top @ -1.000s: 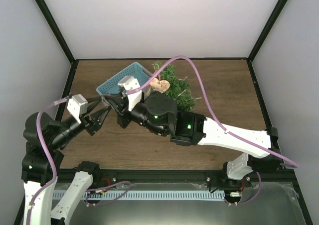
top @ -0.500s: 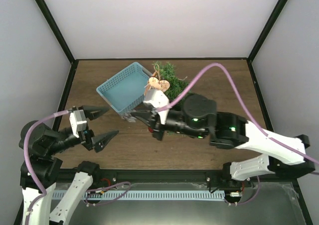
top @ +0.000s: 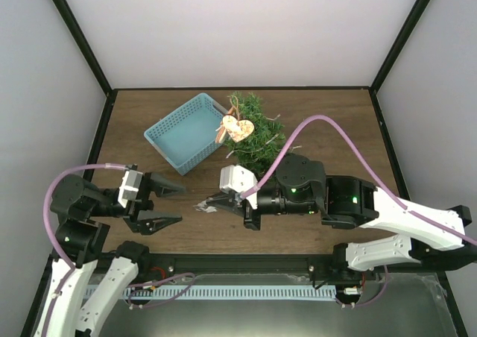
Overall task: Decorate the small christmas tree
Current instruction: Place the decoration item on the Christmas tree.
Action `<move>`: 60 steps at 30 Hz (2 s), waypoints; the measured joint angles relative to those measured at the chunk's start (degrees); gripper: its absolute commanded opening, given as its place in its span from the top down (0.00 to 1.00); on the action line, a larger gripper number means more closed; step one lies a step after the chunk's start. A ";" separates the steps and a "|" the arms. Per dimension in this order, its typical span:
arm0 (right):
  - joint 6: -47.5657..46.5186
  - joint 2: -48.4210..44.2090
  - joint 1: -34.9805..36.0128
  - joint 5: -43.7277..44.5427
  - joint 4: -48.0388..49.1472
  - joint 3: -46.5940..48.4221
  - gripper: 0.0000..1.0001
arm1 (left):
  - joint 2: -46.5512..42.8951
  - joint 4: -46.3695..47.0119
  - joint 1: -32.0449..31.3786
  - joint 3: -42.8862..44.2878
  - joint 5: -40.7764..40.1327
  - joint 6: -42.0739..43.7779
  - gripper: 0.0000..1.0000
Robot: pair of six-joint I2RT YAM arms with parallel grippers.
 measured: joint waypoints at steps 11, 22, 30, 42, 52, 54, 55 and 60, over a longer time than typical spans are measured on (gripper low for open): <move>-4.68 0.76 0.00 -0.76 6.08 0.00 0.99 | 2.93 3.85 -0.83 -2.14 0.24 -3.21 0.68; -7.78 0.39 0.00 0.48 7.34 -1.51 0.99 | 3.98 4.57 -1.57 -4.02 -1.81 -1.66 0.41; -31.85 -7.80 0.04 -2.84 7.15 -11.15 0.99 | 4.26 5.05 -1.62 -2.45 -5.64 -6.95 0.21; -92.94 -14.29 0.33 12.57 14.78 -28.65 0.99 | 6.01 -1.81 -1.70 -0.42 -16.15 -23.21 0.32; -109.53 -15.39 0.33 14.60 25.09 -29.62 0.99 | 5.44 -2.34 -1.73 -2.40 -15.37 -27.74 0.31; -110.40 -14.97 0.33 14.03 26.18 -29.64 0.99 | 5.49 -0.94 -1.73 -3.69 -14.97 -29.11 0.31; -110.73 -14.82 0.33 13.66 26.64 -29.66 0.99 | 5.62 -0.33 -1.73 -4.09 -14.93 -29.75 0.31; -111.36 -13.55 0.33 11.39 28.96 -29.75 0.99 | 7.37 5.88 -1.73 -5.14 -14.80 -34.29 0.35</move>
